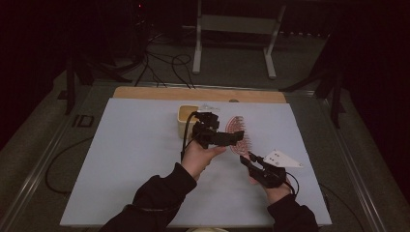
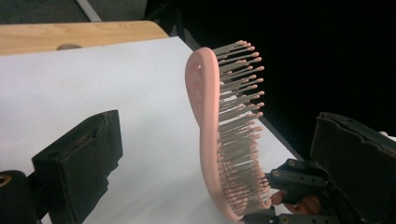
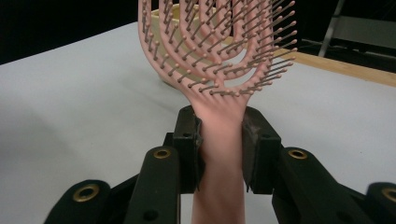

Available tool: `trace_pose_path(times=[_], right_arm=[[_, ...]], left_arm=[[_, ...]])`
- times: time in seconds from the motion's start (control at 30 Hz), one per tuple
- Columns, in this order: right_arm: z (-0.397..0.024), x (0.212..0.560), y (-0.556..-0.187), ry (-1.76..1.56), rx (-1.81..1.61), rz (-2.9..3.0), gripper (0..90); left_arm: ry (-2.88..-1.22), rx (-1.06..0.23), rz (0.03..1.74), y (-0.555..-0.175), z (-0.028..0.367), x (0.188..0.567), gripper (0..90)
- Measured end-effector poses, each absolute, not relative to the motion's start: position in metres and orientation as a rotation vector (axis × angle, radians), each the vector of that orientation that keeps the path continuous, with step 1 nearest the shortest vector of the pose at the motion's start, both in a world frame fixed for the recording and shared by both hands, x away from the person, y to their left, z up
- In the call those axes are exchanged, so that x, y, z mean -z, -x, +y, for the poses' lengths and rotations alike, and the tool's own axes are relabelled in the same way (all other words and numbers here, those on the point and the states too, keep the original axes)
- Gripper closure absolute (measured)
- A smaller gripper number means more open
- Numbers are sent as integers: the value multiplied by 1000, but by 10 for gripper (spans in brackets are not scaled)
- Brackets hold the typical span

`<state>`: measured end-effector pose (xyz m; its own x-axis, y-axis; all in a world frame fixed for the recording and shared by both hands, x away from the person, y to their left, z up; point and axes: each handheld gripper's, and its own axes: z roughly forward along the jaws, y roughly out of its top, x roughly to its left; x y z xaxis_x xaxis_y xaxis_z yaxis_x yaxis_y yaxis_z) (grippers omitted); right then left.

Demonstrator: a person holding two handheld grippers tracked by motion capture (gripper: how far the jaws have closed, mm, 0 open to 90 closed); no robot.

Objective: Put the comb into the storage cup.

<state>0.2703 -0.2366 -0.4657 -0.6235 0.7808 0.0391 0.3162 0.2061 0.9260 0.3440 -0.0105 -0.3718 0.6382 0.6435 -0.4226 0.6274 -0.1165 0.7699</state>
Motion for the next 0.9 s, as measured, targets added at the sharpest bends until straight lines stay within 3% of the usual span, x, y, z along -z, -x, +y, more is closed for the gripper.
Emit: trace_pose_path(times=[0.17, 0.23, 0.5, 0.9], right_arm=[[-237, 466, -270, -1013, -1403, 2047, 705], [-236, 466, -270, -1014, -1403, 2046, 706], [-235, 466, -270, -1017, -1404, 2048, 706], [-234, 465, -269, -1005, -1399, 2044, 706]], left_arm=[[-1799, -1, 1009, -347, -18, 379, 83], [-1789, -1, 1006, -347, -20, 380, 154], [-1775, 4, 1048, -350, -25, 383, 277], [-1754, 16, 1040, -350, -28, 385, 580]])
